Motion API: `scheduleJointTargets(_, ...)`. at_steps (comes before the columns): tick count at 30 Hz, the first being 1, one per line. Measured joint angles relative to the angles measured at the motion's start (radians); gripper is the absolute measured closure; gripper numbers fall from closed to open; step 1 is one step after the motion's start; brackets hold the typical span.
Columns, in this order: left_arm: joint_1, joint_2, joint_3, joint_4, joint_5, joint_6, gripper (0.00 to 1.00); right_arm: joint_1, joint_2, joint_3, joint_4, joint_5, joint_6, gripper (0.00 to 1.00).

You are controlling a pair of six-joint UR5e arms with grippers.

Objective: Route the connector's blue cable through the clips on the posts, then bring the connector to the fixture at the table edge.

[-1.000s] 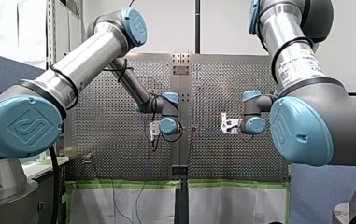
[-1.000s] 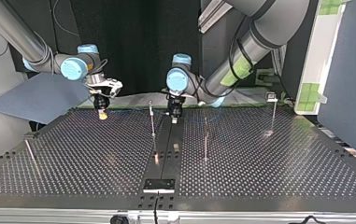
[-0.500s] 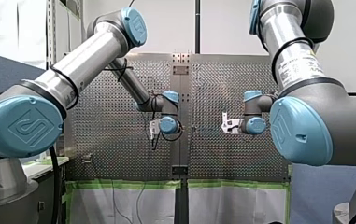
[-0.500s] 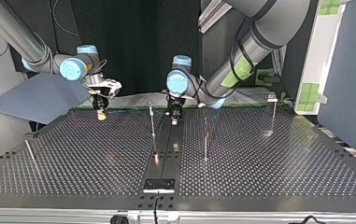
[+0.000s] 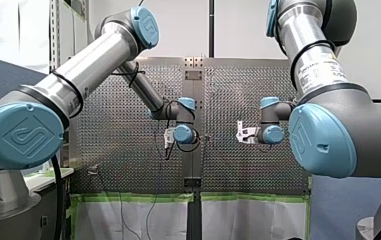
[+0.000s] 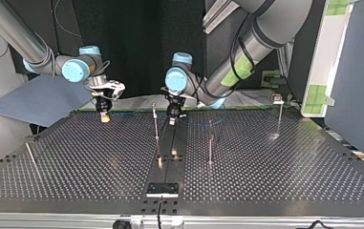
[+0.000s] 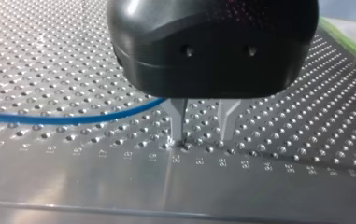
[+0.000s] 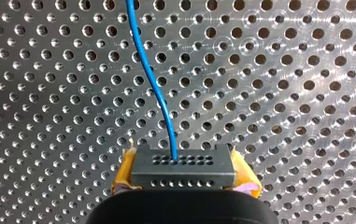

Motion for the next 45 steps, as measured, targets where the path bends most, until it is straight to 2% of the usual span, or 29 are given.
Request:
scheduleJointTargets(1,-0.001,0.0,0.0,-0.001,0.001,0.002,0.45,0.0,0.0,0.0,0.0,0.0,0.0,1.0)
scheduleJointTargets(3,-0.002,0.0,0.0,-0.006,0.003,0.006,0.0,0.001,0.0,0.0,0.001,-0.001,0.0,1.0)
scheduleJointTargets(9,-0.007,0.0,0.0,-0.033,-0.001,0.01,0.0,0.002,0.0,0.0,0.001,-0.001,0.0,1.0)
scheduleJointTargets(19,-0.03,0.007,-0.004,-0.111,-0.053,0.013,0.0,0.004,0.0,0.0,0.003,-0.003,0.001,1.0)
scheduleJointTargets(25,-0.058,0.055,-0.037,-0.119,-0.064,0.016,0.0,0.004,0.0,0.0,0.003,-0.003,0.002,1.0)
scheduleJointTargets(32,-0.077,0.13,-0.109,-0.061,-0.062,0.016,0.0,0.003,0.0,0.0,-0.002,-0.01,0.008,1.0)
scheduleJointTargets(36,-0.087,0.164,-0.143,-0.039,-0.051,0.015,0.0,-0.001,0.0,-0.001,-0.011,-0.017,0.019,1.0)
scheduleJointTargets(40,-0.099,0.195,-0.174,-0.054,-0.029,0.018,0.0,-0.006,0.0,-0.001,-0.023,-0.022,0.038,1.0)
scheduleJointTargets(45,-0.121,0.232,-0.217,-0.093,-0.019,0.026,0.0,-0.009,0.001,-0.002,-0.031,-0.026,0.048,1.0)
